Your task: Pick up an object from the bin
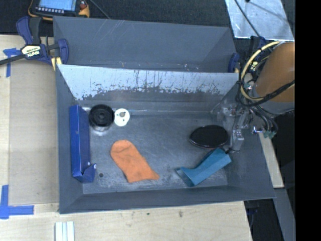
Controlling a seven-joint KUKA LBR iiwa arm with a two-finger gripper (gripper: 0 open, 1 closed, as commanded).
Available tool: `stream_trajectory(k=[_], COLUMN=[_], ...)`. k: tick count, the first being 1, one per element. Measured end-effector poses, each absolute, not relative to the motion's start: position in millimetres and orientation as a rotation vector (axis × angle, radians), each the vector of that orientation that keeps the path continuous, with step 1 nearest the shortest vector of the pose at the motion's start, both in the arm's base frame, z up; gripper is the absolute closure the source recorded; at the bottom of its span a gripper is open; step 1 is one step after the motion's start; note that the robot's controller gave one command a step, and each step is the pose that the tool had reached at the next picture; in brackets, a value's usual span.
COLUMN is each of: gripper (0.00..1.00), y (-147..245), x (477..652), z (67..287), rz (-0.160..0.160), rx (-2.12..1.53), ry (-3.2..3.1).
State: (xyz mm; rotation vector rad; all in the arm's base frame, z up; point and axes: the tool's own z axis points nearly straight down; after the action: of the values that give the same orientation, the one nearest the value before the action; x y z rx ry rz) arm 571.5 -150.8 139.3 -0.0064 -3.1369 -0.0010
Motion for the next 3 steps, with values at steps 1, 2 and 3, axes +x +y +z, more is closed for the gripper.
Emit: stream_trajectory(k=[1, 2, 3], gripper=[0.00, 0.00, 1.00], y=[-150.3, -126.9, -92.4], x=[573.5, 613.8, 599.8], z=[144.1, 98.3, 75.3], rz=[0.001, 0.006, 0.011], rx=[-0.002, -0.051, 0.592], ry=[-3.145, -3.152, -3.101])
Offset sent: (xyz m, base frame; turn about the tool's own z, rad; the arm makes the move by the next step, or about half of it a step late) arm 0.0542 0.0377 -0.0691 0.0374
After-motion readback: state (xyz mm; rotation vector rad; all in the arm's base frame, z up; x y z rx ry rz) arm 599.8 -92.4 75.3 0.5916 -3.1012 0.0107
